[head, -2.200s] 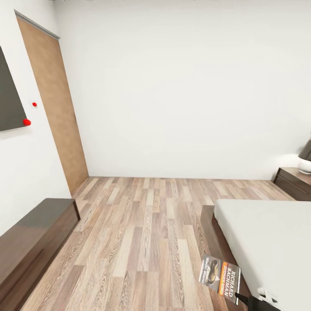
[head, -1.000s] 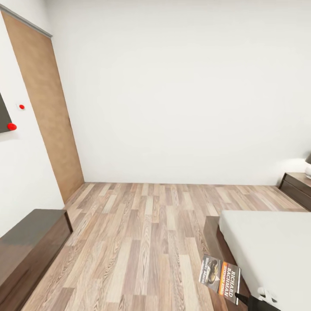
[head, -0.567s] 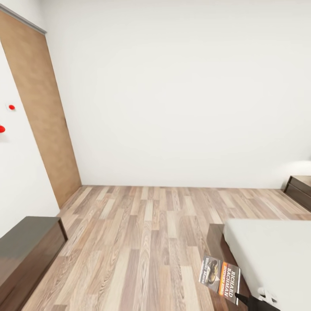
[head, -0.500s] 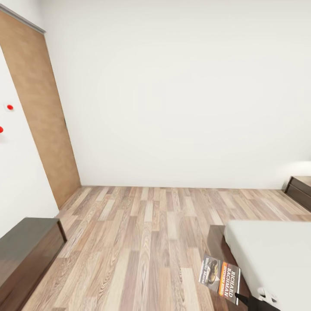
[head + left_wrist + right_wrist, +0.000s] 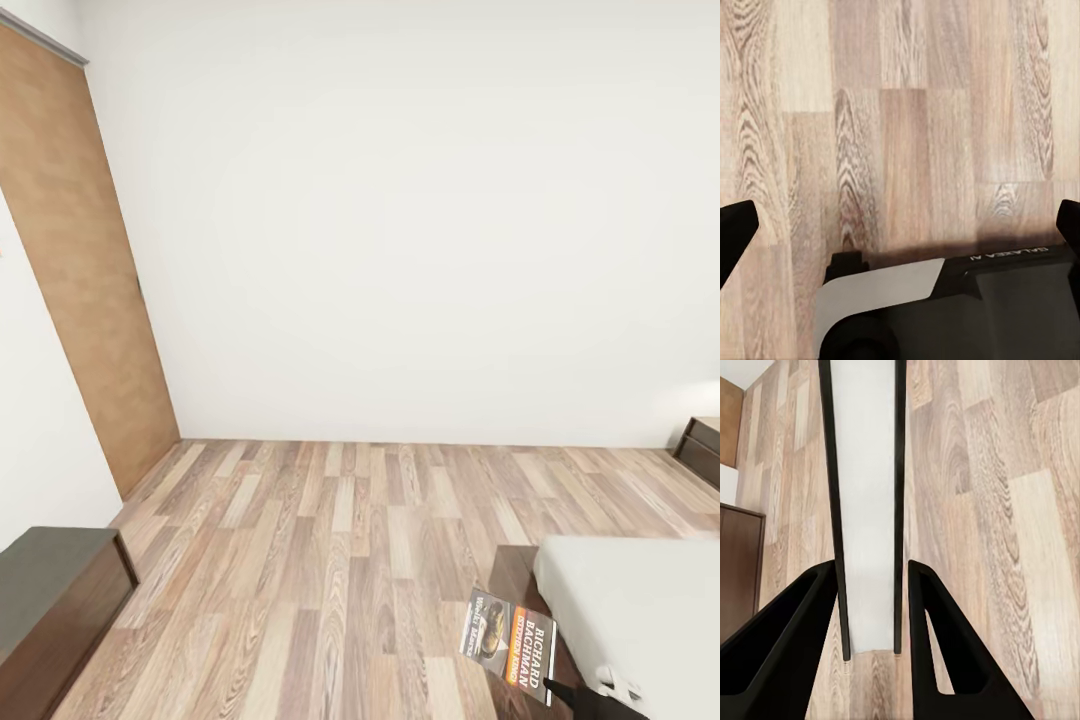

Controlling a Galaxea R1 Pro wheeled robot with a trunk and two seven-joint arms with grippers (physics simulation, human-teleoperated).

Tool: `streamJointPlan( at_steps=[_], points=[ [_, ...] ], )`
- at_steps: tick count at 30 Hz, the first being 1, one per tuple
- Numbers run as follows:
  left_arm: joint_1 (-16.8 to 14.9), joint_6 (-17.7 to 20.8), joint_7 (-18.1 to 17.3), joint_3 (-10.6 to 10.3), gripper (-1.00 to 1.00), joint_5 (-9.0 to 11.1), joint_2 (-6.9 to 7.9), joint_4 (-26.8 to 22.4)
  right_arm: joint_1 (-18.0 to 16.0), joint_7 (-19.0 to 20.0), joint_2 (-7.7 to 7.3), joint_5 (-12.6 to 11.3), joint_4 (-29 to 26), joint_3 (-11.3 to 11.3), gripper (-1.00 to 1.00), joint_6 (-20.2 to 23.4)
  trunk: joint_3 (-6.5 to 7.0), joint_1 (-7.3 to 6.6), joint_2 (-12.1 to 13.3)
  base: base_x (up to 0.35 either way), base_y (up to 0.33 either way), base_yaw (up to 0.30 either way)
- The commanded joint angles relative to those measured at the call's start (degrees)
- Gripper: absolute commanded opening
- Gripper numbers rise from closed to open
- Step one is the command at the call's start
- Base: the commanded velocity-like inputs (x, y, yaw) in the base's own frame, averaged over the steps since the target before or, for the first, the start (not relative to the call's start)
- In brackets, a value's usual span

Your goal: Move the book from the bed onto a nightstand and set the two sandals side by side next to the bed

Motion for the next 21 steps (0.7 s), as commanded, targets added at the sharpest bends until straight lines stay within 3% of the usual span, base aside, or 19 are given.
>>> streamJointPlan(
  at_steps=[1,11,21],
  points=[
    [-0.04,-0.18,-0.18,0.51,1.00,-0.50,0.03,-0.11,-0.04,0.14,-0.02,-0.48,-0.04,-0.33,-1.00,0.58,-0.07,0.04,-0.04,0.328,0.000,0.000],
    [-0.04,-4.18,-0.15,0.86,1.00,-0.36,0.02,-0.20,-0.04,0.19,-0.07,-0.48,-0.04,-0.33,-1.00,0.61,-0.07,0.04,-0.04,0.328,0.000,0.000],
    [-0.04,-4.57,-0.18,0.92,1.00,-0.35,0.02,-0.17,-0.04,0.20,0.01,-0.48,-0.04,-0.33,-1.00,0.57,-0.07,0.04,-0.04,0.329,0.000,0.000]
  ],
)
